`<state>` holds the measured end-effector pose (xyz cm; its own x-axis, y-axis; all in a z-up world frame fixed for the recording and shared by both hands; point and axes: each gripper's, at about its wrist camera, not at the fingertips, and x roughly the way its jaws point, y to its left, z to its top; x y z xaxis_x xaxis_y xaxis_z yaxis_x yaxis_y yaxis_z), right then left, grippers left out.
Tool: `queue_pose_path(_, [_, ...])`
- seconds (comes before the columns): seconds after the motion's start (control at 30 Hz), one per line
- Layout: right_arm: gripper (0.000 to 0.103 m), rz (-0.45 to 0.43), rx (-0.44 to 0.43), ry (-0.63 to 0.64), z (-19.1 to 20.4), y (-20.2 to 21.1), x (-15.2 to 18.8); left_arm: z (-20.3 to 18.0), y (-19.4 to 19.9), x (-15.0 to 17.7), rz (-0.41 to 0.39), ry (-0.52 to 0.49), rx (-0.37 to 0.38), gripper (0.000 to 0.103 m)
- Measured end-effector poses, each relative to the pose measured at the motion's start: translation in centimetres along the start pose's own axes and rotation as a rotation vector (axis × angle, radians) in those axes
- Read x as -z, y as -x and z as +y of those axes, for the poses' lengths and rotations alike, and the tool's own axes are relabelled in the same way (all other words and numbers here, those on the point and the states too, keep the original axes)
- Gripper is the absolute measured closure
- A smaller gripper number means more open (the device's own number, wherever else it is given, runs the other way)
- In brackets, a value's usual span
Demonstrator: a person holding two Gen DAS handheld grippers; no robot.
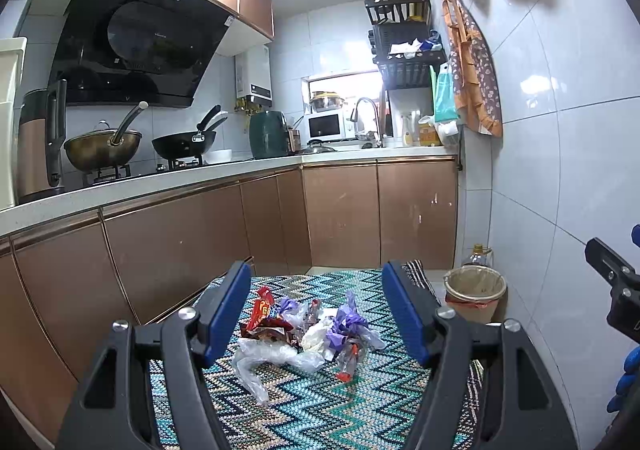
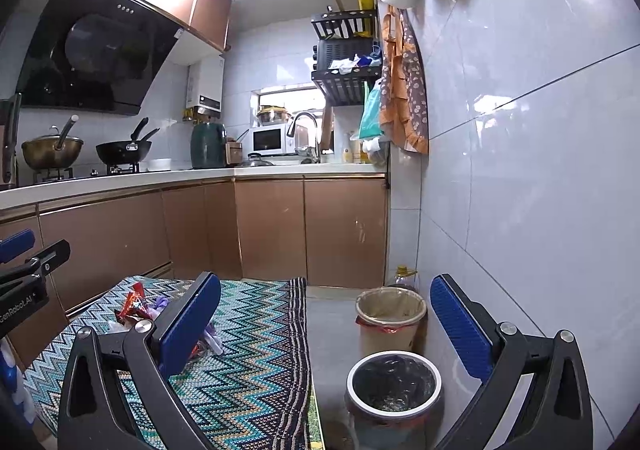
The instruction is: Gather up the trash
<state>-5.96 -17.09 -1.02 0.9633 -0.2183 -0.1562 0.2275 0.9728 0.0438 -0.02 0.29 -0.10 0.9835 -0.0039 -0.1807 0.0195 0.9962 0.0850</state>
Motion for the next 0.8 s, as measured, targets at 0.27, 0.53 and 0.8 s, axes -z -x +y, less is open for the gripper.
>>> queue_pose_path(0.27, [0.0, 0.008, 0.008, -0.002, 0.0, -0.5, 0.1, 0.0, 0.2, 0.1, -0.001, -0.008, -0.005, 0.037])
queue_pose_path(0.53, [0.0, 0.023, 0.012, -0.002, 0.0, -1.3, 0.4, -0.2, -1.1, 0.7, 0.01, -0.015, 0.006, 0.037])
queue_pose_path(0.8, [0.0, 0.042, 0.015, -0.005, -0.1, -2.2, 0.8, 0.0, -2.2, 1.0, 0.028, -0.016, 0.014, 0.037])
